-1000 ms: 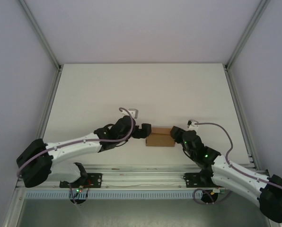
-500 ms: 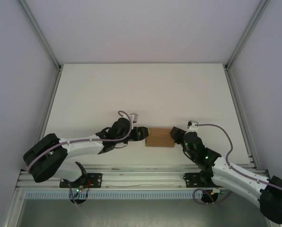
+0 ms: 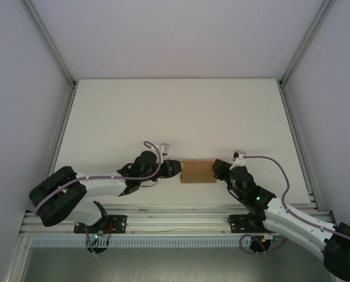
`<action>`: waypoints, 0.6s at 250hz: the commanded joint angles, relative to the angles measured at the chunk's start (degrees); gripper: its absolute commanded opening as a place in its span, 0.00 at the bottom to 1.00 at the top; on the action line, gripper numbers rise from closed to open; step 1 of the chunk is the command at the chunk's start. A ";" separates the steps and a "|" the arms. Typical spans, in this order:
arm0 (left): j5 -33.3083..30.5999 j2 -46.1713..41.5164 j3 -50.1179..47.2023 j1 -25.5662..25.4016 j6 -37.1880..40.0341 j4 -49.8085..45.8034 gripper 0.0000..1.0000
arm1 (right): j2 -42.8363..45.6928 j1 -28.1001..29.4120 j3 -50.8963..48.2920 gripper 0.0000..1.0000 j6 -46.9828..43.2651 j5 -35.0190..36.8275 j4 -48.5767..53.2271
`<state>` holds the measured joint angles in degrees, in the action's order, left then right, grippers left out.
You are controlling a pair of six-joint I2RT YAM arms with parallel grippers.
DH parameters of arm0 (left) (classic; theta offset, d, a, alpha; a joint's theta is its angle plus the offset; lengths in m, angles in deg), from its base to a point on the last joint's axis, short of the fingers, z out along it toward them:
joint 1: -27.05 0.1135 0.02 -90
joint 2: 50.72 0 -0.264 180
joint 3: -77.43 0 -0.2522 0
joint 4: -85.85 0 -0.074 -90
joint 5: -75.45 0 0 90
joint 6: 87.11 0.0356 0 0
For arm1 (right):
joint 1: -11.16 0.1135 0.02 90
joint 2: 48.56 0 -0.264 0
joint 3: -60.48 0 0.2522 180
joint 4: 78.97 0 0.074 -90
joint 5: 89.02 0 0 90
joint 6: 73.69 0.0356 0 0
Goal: Assemble paper box
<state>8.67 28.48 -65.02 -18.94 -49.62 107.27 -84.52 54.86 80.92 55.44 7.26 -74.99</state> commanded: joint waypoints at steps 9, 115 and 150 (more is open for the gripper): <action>0.18 -1.69 0.40 0.12 1.68 -10.10 0.48 | -0.94 -0.13 -3.44 0.12 -1.03 -0.38 11.65; -8.70 -12.86 5.84 0.25 4.06 -25.23 0.75 | -0.67 -0.04 -1.57 0.12 -1.75 -0.42 13.03; -7.42 -10.29 6.00 0.48 4.28 -23.62 0.72 | -0.80 -0.08 -1.41 0.12 -1.61 -0.20 12.96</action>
<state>1.88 16.43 -60.15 -18.94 -46.50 85.04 -84.26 54.81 81.35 55.42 7.13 -74.10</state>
